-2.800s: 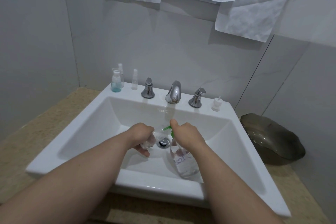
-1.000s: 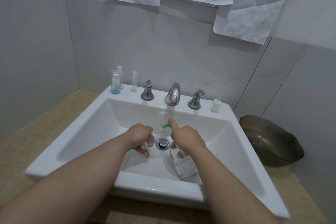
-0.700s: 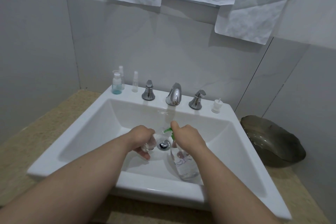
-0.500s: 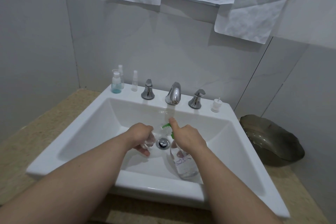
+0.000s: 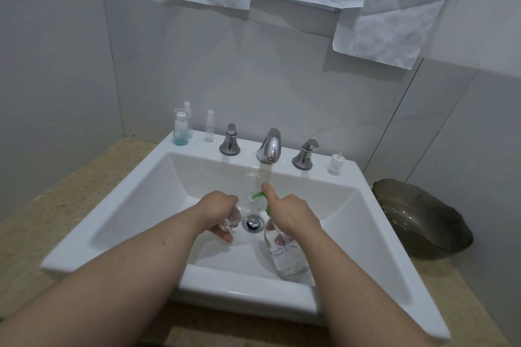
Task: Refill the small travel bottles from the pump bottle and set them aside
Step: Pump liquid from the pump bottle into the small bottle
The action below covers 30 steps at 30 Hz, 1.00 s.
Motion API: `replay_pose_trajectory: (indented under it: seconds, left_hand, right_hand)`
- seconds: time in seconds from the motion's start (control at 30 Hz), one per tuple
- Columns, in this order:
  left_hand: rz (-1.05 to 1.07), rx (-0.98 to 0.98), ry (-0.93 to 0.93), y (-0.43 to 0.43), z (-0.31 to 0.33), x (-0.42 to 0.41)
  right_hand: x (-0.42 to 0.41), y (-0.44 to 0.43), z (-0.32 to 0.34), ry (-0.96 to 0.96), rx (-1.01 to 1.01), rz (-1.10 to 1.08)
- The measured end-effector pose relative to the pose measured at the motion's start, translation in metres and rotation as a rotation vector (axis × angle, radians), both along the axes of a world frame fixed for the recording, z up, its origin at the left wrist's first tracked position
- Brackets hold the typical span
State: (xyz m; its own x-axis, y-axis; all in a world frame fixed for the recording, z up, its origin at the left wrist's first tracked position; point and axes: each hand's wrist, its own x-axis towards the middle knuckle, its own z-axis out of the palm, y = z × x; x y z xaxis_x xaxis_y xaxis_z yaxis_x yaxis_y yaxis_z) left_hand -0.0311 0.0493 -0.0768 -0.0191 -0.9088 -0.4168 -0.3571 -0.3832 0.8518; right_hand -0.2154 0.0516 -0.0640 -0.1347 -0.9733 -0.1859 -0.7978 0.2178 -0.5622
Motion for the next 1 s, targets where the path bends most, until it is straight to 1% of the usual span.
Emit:
replay_pose_trajectory:
  seconds: [0.17,0.37,0.53,0.8,1.0]
  left_hand:
    - [-0.004,0.003,-0.002,0.0020,0.0023,-0.0009]
    - [-0.063,0.041,-0.009,0.0040,0.0017,-0.0027]
    - [-0.065,0.040,0.004,0.0030,0.0016,-0.0026]
    - [-0.007,0.008,-0.008,-0.0008,-0.0013,0.0000]
    - [-0.004,0.011,-0.006,-0.0010,-0.0007,-0.0007]
  right_hand:
    - [-0.0011,0.0018,0.0031,-0.037,-0.006,0.013]
    - [-0.0029,0.0009,0.0051,-0.083,-0.005,0.031]
    - [-0.0023,-0.0015,0.0012,-0.049,0.004,0.022]
    - [-0.0004,0.0003,0.0000,0.018,-0.001,0.006]
    - [-0.0013,0.0010,0.0000,0.009,-0.009,0.007]
